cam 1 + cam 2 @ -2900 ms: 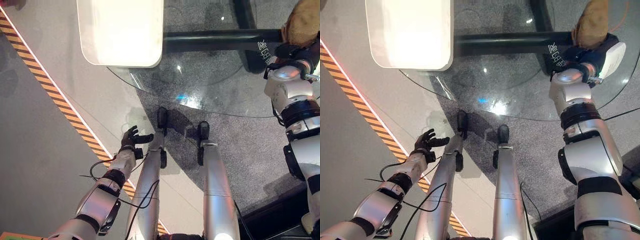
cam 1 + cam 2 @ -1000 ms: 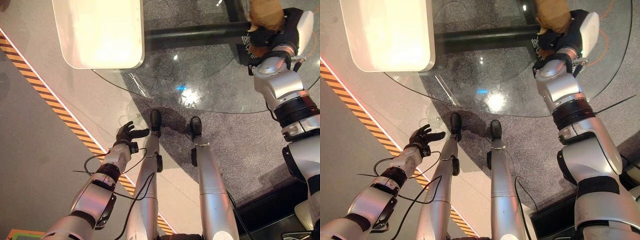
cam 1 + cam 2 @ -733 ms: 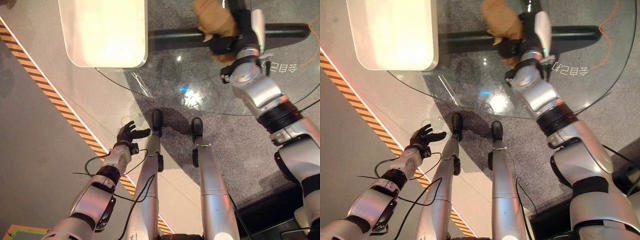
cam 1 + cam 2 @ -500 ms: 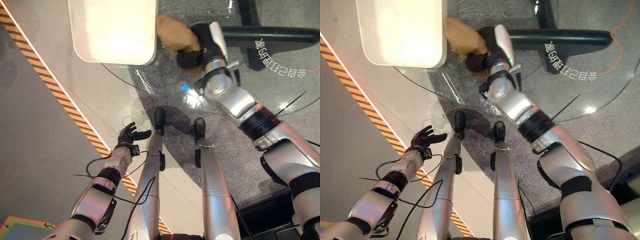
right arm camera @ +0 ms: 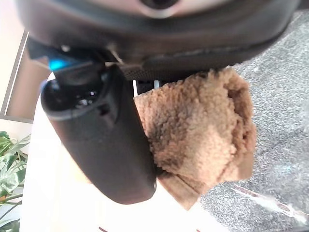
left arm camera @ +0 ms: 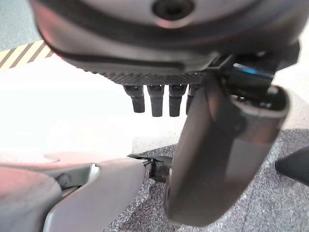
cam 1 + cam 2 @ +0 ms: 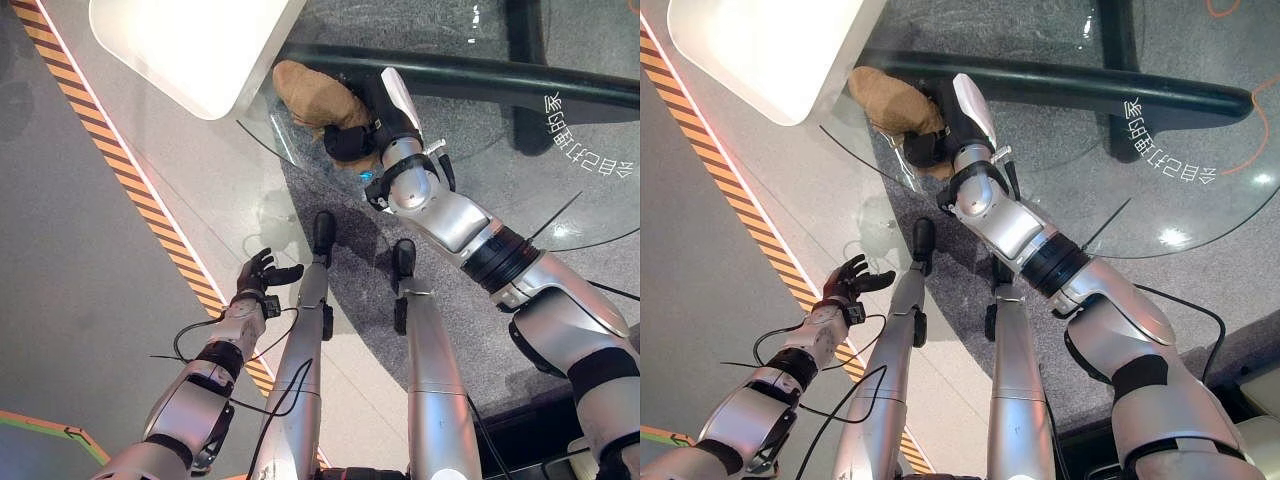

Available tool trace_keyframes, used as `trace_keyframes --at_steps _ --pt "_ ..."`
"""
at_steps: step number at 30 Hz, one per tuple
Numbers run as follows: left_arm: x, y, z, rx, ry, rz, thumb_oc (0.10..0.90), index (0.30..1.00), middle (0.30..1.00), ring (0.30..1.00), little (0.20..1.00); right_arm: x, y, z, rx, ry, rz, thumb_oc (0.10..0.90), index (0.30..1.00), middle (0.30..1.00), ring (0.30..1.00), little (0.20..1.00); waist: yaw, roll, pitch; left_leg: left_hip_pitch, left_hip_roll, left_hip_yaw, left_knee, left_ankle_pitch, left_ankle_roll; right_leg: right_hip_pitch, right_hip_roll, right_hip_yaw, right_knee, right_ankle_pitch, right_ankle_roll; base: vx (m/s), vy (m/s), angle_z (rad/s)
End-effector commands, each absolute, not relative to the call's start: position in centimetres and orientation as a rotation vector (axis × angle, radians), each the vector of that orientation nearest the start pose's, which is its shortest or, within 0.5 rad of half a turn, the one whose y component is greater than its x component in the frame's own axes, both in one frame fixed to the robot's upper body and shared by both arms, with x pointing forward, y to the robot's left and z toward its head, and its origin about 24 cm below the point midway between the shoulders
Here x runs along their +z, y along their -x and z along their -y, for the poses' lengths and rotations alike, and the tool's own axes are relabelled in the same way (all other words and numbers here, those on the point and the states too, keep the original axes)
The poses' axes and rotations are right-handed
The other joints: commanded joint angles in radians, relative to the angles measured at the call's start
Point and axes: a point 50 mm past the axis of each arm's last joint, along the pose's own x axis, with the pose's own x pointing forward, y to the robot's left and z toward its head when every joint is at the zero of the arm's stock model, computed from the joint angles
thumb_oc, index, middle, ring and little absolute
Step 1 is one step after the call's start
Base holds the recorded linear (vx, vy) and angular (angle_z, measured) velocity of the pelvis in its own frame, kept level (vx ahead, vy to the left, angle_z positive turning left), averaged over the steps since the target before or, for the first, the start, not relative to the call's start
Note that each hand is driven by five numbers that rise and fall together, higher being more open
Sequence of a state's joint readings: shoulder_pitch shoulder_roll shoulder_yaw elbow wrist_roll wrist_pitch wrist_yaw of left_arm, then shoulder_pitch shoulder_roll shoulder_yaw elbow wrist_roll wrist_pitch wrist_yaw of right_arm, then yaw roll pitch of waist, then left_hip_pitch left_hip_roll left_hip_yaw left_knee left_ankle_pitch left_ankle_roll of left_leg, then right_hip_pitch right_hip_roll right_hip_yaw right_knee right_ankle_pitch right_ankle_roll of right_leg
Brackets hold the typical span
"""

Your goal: Wipe the table with a cloth and put it in the basket.

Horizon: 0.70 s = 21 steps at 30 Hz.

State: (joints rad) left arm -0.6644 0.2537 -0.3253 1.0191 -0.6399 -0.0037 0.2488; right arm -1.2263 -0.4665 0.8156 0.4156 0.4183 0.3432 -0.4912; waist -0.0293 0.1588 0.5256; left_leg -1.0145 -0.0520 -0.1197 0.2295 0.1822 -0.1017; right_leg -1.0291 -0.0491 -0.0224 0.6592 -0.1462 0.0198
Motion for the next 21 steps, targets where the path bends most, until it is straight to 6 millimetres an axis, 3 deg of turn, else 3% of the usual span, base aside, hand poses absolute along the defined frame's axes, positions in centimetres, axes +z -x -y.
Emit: trace_keyframes --at_steps 1,8,21 --pt "-2.0 -32.6 -19.0 0.233 -0.002 -0.487 0.8 0.9 0.9 0.9 0.9 21.0 -38.6 8.0 -0.029 0.572 0.188 0.1 0.3 0.3 0.3 0.2 -0.006 0.016 -0.006 -0.013 -0.092 0.098 0.206 -0.173 0.09 -0.046 0.04 0.106 -0.187 0.13 0.078 0.0 0.0 0.0" --pt "-2.0 -32.8 -19.2 0.252 0.004 -0.507 0.8 0.9 0.9 0.9 0.9 22.8 -39.3 11.2 -0.284 0.473 0.206 0.1 0.3 0.3 0.3 0.2 -0.015 0.013 -0.006 -0.015 -0.083 0.104 0.217 -0.181 0.092 -0.055 0.036 0.104 -0.169 0.131 0.078 0.0 0.0 0.01" --pt "-1.2 -33.6 -20.0 0.277 -0.008 -0.53 0.8 0.9 0.9 0.9 0.9 27.3 -40.5 20.1 -0.669 0.414 0.182 0.1 0.3 0.3 0.3 0.2 -0.02 0.002 -0.006 -0.021 -0.07 0.117 0.247 -0.197 0.095 -0.064 0.016 0.084 -0.134 0.134 0.083 0.01 -0.023 0.02"
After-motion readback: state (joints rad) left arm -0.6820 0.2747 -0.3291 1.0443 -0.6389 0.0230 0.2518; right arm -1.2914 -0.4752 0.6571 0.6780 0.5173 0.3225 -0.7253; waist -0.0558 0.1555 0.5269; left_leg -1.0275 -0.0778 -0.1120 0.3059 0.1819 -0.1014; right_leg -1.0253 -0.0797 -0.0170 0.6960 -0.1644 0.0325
